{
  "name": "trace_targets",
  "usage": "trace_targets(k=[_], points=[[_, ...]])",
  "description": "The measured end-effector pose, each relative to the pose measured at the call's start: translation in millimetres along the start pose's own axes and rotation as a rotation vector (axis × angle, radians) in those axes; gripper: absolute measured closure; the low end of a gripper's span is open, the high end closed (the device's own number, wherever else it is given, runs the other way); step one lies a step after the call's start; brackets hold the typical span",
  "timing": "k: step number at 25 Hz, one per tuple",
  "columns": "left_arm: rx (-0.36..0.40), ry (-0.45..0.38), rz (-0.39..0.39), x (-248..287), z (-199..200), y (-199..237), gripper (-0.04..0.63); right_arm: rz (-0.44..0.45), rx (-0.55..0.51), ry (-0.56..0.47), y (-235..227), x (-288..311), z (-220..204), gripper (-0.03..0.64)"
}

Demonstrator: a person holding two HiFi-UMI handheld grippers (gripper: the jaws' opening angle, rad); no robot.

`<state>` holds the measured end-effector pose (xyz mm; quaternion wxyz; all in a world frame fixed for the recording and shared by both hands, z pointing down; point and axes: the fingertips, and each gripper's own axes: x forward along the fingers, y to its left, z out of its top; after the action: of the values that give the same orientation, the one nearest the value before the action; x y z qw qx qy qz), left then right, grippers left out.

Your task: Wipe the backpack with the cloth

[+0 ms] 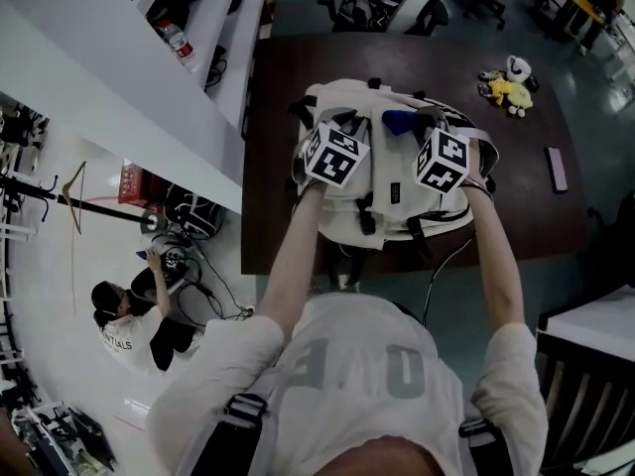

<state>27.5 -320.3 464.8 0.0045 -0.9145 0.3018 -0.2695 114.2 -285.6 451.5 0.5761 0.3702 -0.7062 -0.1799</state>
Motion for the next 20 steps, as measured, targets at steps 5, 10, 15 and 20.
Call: trace_targets(k=[5,10,15,20], points=[[-0.015,0.011,0.011,6.3,3.4,7.6,0.529,-0.008,0.012,-0.033,-15.2,15.3,3.6,0.578],[-0.035,0.026,0.051,12.0,6.7,19.7,0.534,0.004,0.001,-0.049,-28.6,27.1,-4.0,0.578],[-0.064,0.06,0.109,21.8,1.8,31.6,0.541,0.023,0.06,-0.046,-55.7,55.4,-6.7,0.578],[-0.09,0.047,0.119,22.3,-1.1,35.4,0.545,0.073,0.089,-0.009,-58.3,102.8,5.4,0.578]])
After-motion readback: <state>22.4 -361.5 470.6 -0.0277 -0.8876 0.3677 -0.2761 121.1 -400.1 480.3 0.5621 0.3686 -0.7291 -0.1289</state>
